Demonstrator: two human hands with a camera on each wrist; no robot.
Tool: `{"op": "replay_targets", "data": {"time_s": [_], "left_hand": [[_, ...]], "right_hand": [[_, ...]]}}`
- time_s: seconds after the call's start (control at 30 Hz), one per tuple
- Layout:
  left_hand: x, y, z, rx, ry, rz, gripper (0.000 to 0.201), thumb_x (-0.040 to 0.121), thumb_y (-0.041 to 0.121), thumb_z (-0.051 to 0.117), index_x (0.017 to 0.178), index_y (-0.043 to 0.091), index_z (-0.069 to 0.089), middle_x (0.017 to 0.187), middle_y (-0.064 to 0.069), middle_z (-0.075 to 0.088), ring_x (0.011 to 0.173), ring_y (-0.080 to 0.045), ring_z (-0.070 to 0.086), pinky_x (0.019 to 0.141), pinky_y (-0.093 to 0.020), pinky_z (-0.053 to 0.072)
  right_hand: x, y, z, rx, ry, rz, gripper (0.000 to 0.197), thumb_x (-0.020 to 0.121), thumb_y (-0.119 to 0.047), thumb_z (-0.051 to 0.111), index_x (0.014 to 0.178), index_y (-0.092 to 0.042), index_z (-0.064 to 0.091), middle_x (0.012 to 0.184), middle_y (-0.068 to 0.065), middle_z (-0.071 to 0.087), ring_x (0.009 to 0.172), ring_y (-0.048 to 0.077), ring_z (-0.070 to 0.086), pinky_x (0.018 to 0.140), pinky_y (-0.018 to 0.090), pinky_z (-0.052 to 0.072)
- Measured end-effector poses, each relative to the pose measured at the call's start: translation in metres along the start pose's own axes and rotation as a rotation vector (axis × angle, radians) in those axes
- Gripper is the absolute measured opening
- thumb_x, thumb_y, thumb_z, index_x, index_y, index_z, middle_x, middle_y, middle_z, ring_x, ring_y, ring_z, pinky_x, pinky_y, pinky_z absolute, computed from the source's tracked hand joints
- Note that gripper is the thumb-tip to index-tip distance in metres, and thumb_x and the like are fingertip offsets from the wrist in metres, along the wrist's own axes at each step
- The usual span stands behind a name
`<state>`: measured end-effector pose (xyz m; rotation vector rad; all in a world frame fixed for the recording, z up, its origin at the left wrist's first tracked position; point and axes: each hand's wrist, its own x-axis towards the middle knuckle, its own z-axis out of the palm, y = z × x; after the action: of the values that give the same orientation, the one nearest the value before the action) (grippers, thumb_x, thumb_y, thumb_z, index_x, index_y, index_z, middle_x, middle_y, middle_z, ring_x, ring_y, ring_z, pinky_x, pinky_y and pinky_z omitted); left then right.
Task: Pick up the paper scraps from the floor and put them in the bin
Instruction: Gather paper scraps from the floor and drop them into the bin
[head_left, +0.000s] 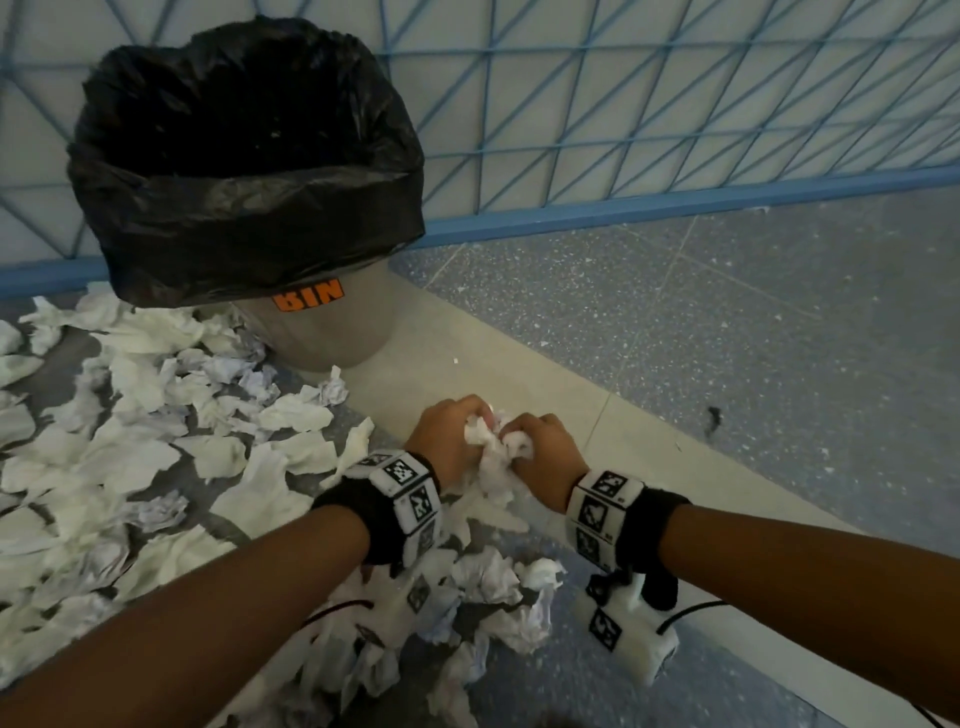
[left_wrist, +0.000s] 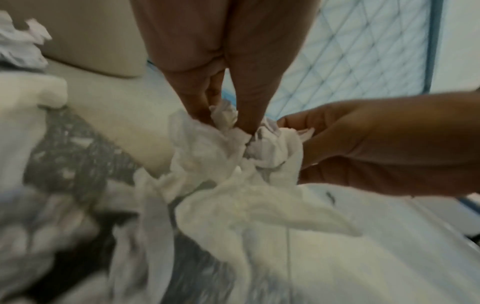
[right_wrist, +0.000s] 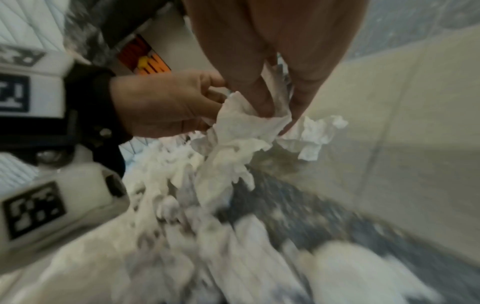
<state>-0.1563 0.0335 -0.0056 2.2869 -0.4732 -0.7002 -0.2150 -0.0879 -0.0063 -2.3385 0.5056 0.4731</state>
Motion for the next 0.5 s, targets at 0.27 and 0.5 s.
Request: {"op": "replay_targets", "data": {"time_s": [0.27,0.5], "left_hand": [[-0.044,0.042,-0.133,-0.379,0.294,0.209,0.027,0.072,0.006,0.074,0.094,0.017,0.062,0.098,-0.007,0.068,0.086,-0.014,0.064,0.081,-0.019,0.050],[-0.054,0.088,-0.251,-0.384,0.610,0.406,0.028,0.067,0.014,0.076,0.082,0.031,0.059,0.087,0.000,0.067,0.080,-0.010,0.063,0.080,-0.027,0.053]], "right_hand": [[-0.020,-0.111,-0.084,0.291,0.150,-0.430,0.031,0.076,0.004,0.064,0.104,-0.010,0.063,0.109,0.018,0.063,0.099,0.027,0.058,0.091,0.040,0.048],[-0.012,-0.236,-0.146,0.345,0.332,-0.754,0.030,0.073,-0.003,0.062,0.104,-0.001,0.062,0.094,0.006,0.062,0.090,0.020,0.059,0.085,0.033,0.049]]}}
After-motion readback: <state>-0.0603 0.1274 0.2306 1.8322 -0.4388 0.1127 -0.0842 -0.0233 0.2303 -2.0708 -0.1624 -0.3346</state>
